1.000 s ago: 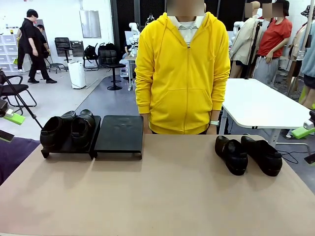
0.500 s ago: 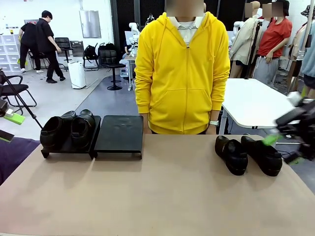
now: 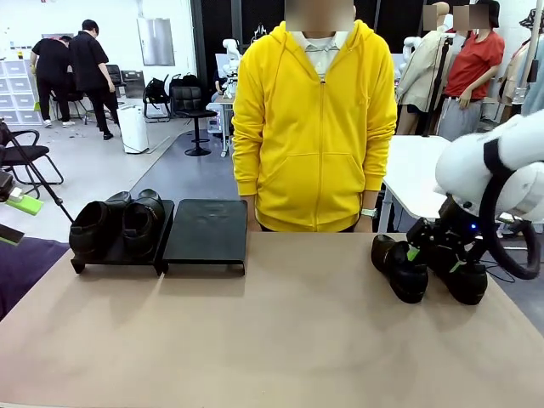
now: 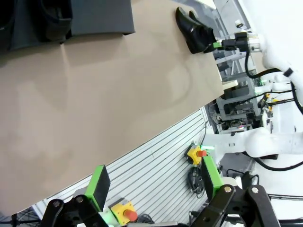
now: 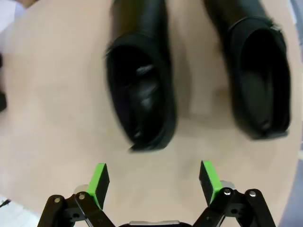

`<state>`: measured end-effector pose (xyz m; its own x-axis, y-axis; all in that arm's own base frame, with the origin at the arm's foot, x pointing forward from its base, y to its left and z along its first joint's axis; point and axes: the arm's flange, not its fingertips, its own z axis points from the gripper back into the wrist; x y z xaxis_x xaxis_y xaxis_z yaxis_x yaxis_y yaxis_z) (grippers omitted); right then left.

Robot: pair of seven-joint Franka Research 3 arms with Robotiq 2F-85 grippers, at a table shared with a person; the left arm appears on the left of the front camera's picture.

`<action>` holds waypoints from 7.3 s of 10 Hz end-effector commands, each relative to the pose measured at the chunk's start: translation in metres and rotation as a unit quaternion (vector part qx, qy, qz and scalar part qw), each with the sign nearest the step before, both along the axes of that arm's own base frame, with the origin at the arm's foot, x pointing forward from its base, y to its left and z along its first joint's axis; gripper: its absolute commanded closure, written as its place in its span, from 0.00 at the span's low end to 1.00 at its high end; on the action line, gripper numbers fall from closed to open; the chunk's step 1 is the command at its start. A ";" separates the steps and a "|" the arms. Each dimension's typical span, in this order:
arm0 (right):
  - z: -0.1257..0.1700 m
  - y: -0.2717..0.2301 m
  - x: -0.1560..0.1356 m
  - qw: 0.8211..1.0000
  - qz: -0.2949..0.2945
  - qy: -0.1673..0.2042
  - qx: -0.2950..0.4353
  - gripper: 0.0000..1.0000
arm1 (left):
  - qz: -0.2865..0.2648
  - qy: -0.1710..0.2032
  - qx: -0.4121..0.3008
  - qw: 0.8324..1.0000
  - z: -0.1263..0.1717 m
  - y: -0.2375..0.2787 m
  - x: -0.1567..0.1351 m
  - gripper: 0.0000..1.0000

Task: Organize the shoes by placing them on the stand.
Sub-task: Pick up one Shoe and place it in the middle of the table.

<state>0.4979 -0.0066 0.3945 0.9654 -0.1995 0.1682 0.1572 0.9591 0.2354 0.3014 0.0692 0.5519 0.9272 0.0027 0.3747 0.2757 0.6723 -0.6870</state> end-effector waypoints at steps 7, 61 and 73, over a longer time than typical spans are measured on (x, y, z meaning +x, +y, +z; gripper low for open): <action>0.016 -0.008 0.036 0.999 0.021 -0.020 -0.023 0.00 | -0.008 0.000 0.007 1.000 0.001 0.004 -0.002 0.00; -0.043 0.291 -0.099 0.993 0.079 0.015 0.086 0.00 | -0.008 0.000 0.007 1.000 0.001 0.004 -0.002 0.00; 0.093 -0.092 -0.183 0.957 0.001 -0.002 0.291 0.00 | -0.008 0.000 0.007 1.000 0.001 0.004 -0.002 0.00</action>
